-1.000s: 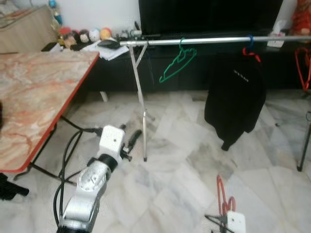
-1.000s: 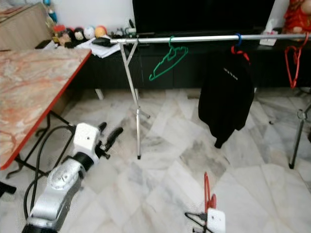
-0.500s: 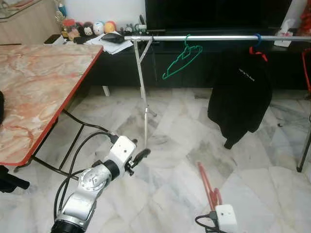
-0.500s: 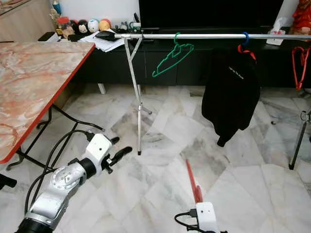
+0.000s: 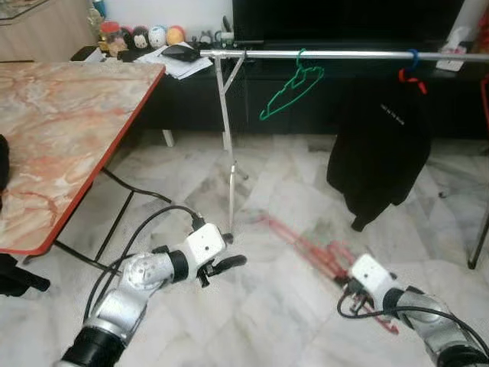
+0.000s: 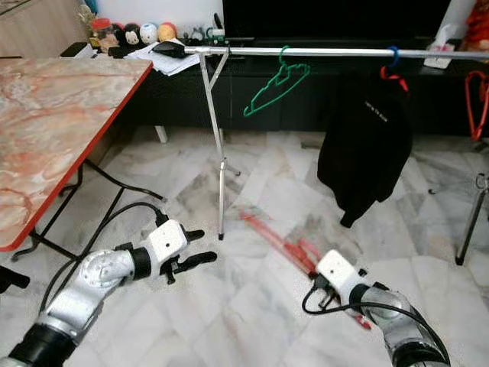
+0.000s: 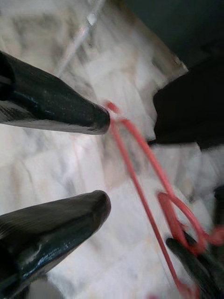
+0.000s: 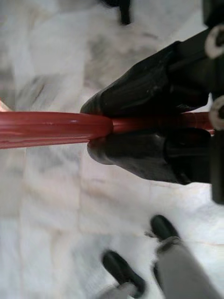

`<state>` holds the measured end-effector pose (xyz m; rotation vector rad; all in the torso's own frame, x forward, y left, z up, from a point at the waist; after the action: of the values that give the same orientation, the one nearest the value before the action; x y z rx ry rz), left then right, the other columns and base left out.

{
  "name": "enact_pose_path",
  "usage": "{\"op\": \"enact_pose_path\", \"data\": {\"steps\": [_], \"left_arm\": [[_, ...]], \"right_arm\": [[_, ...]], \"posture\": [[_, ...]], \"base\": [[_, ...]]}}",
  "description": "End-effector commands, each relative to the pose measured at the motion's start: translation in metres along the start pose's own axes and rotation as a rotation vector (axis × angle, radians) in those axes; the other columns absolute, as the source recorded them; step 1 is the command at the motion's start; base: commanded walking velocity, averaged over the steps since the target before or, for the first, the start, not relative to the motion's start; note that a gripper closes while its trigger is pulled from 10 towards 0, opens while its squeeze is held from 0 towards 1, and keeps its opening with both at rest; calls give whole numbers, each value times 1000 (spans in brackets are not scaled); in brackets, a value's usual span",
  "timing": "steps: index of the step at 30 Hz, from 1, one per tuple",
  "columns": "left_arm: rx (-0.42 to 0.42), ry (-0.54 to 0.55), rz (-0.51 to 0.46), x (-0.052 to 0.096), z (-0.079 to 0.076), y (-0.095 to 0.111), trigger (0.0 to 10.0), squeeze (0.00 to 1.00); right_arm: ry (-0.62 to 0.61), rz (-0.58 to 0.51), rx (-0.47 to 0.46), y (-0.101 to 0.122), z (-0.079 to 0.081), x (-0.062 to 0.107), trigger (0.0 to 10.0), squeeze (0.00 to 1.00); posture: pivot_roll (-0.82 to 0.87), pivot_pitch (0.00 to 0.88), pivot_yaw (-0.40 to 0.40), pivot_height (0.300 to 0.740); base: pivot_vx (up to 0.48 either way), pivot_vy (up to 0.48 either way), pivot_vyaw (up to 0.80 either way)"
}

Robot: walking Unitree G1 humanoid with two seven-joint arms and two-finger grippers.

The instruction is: Hang hanger

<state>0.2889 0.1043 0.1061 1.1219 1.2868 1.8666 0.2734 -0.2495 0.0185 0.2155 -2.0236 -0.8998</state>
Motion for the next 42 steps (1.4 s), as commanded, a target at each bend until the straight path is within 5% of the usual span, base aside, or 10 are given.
{"op": "enact_pose_path", "data": {"steps": [1,6,21,31,42], "left_arm": [[-6,-100,-17,-3,-8,9,10000,0],[-34,-296,-8,-5,-21,21,10000,0],[-31,-541,8,-7,-39,43,10000,0],[-40,-481,80,-9,-31,35,10000,0],[-26,-310,30,-18,-14,38,10000,0]], "right_arm": [[84,-29,55,9,4,-1,10000,0],[168,-69,138,29,4,-1,10000,0],[269,-56,292,59,14,3,10000,0],[233,-149,347,100,5,4,10000,0],[292,-142,374,105,18,4,10000,0]], "posture": [[-159,45,37,740],[-163,47,49,740],[-169,52,67,740],[-171,56,71,740],[-166,62,68,740]], "base": [[0,0,0],[0,0,0],[0,0,0],[0,0,0],[0,0,0]]}}
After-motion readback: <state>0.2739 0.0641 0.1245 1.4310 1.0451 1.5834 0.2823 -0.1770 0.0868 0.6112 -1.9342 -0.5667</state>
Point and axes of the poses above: a point about 5 cm out from each wrist's last joint towards the gripper, its own x axis pointing back from the gripper into the wrist, its own y axis along the axis of the wrist's last joint, z = x × y, the point moved 1 cm from there along -x, pointing out of the wrist towards the gripper, and after that the axes turned 9 degrees about x, right-handed, at the moved point
